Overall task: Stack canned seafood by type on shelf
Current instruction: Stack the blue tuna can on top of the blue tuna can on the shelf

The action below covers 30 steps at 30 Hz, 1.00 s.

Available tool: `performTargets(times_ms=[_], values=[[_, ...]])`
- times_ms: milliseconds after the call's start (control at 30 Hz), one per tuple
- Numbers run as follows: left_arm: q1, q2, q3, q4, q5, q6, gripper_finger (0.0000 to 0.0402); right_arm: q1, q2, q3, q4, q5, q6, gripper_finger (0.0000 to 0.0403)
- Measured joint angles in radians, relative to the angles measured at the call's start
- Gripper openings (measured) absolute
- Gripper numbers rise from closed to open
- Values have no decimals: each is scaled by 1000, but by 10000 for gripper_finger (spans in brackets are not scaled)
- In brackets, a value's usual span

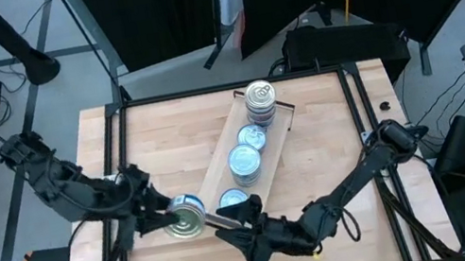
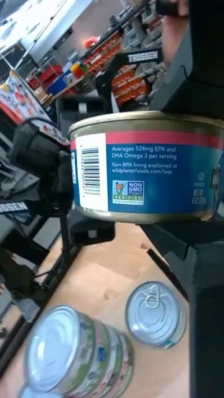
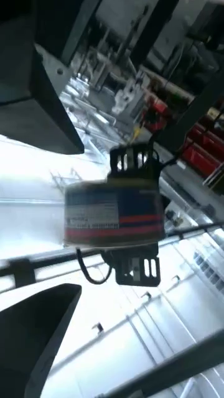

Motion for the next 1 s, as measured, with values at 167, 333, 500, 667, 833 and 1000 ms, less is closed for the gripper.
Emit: performTargets(times_ms=[167,333,500,667,833,1000], values=[[3,49,0,57,36,-34,194,-20,0,-6,-16,-46,-21,335],[21,92,0,54,38,-89,194,-31,0,-14,-42,-102,-20,324],[45,117,-1,61,40,-104,194,-40,1,-14,-49,-133,-16,314],[73,125,-1,70,64,-98,194,-38,1,-14,-54,-127,-2,284],[92,123,-1,87,76,-99,194,-37,1,-14,-85,-109,28,219],[103,122,-1,82,75,-85,198,-38,1,-14,-91,-82,70,176]])
